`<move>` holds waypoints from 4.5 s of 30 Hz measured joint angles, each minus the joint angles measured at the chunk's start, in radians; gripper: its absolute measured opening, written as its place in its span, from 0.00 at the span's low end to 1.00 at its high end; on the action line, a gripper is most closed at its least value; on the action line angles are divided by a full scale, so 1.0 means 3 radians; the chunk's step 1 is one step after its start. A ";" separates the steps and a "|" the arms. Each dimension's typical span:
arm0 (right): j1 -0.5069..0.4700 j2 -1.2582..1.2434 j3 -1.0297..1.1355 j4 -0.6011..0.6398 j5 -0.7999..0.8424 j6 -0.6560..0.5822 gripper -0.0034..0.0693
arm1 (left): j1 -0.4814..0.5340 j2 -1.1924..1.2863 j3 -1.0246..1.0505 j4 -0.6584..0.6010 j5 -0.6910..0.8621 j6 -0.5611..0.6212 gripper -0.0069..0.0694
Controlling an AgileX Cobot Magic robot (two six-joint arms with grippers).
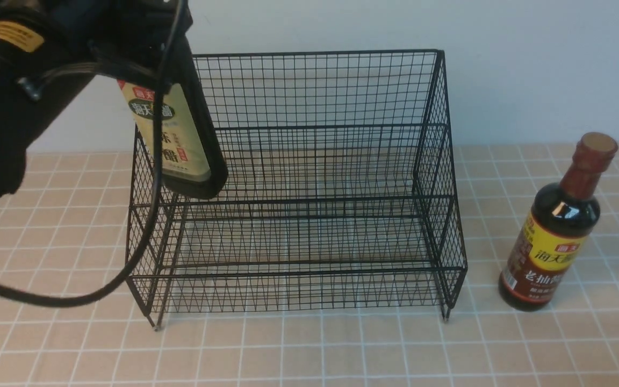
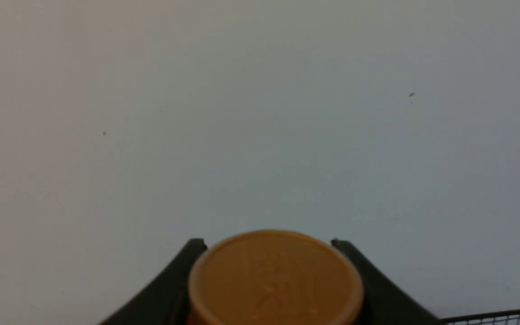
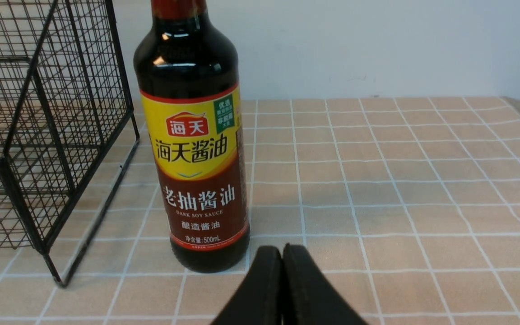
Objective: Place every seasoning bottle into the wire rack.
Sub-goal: Use the left arm to put the condiment bottle back on the shelf
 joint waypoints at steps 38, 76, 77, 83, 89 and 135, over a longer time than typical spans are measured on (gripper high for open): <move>0.0000 0.0000 0.0000 0.0000 0.0000 0.0000 0.03 | -0.0003 0.0712 -0.0077 -0.2015 0.0045 0.1604 0.54; 0.0000 0.0000 0.0000 0.0000 0.0000 0.0000 0.03 | -0.0003 -0.1148 0.0891 -0.4331 0.0662 0.4883 0.08; 0.0000 0.0000 0.0000 0.0000 0.0000 0.0000 0.03 | -0.0003 -0.1167 0.0926 -0.4338 0.0662 0.4916 0.08; 0.0000 0.0000 0.0000 0.0000 0.0000 0.0000 0.03 | -0.0003 -0.1222 0.1240 -0.4378 0.0608 0.5395 0.08; 0.0000 0.0000 0.0000 0.0000 0.0000 0.0000 0.03 | -0.0003 -0.1240 0.1257 -0.4378 0.0968 0.5382 0.08; 0.0000 0.0000 0.0000 0.0000 0.0000 0.0000 0.03 | -0.0003 -0.1566 0.1548 0.0174 0.2473 -0.0074 0.08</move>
